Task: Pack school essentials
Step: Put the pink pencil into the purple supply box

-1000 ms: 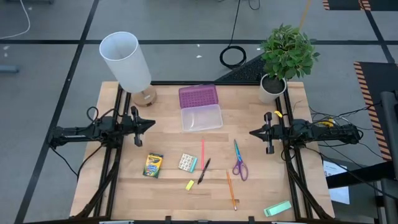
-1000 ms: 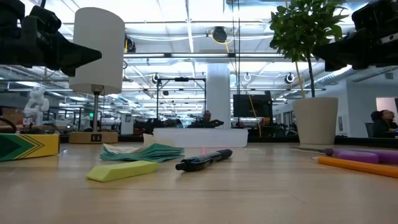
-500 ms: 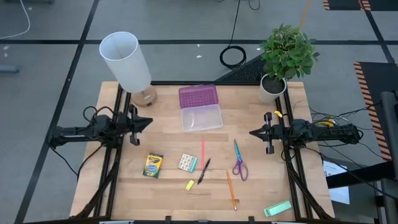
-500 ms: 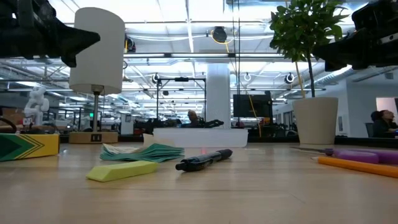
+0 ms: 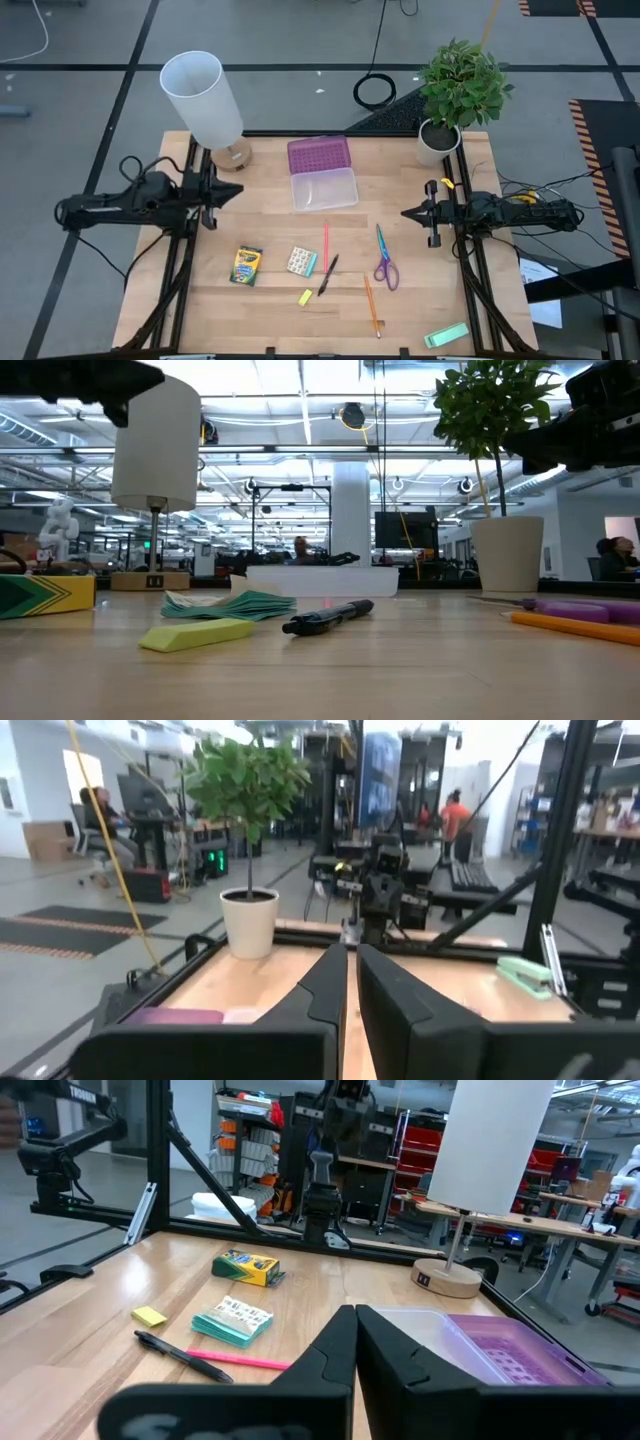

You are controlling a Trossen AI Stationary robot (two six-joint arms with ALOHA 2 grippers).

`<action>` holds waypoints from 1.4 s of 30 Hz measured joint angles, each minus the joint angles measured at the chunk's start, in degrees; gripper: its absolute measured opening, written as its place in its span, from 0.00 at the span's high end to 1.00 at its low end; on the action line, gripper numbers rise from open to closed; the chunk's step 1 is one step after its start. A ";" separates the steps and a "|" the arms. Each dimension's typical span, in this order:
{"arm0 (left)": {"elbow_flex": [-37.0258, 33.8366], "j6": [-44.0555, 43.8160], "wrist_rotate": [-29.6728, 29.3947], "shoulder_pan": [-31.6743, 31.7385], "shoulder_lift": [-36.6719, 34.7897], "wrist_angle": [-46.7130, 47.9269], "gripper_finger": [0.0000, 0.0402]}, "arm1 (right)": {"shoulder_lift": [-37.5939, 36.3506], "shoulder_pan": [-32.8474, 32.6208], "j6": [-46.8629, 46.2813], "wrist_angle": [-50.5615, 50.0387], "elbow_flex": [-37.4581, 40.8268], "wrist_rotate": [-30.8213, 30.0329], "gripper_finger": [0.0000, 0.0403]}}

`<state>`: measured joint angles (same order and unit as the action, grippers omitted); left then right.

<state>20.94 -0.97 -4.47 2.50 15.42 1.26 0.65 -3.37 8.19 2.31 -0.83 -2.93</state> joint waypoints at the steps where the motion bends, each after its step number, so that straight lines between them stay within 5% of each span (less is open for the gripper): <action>1: 1.68 0.24 0.02 0.00 1.36 1.30 0.92 | 0.01 0.01 0.00 0.00 -0.01 0.00 1.00; 9: 10.45 -3.27 0.52 -0.02 11.10 6.13 0.92 | 0.03 0.00 -1.10 2.05 -0.01 -0.34 1.00; 21: 11.31 -3.68 1.01 -0.02 19.13 5.16 0.92 | 3.67 -0.01 -6.58 4.89 -5.79 -0.91 1.00; 32: 11.31 -5.45 1.92 -0.36 22.07 5.53 0.92 | 19.49 0.01 -10.80 2.55 -19.27 -1.76 1.00; 42: 11.31 0.39 1.75 -7.03 25.54 6.50 0.92 | 33.47 0.01 -12.01 2.60 -27.27 -1.76 1.00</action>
<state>32.25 -0.59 -2.72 -4.53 40.96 7.76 34.12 -3.36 -3.82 4.91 -28.10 -4.69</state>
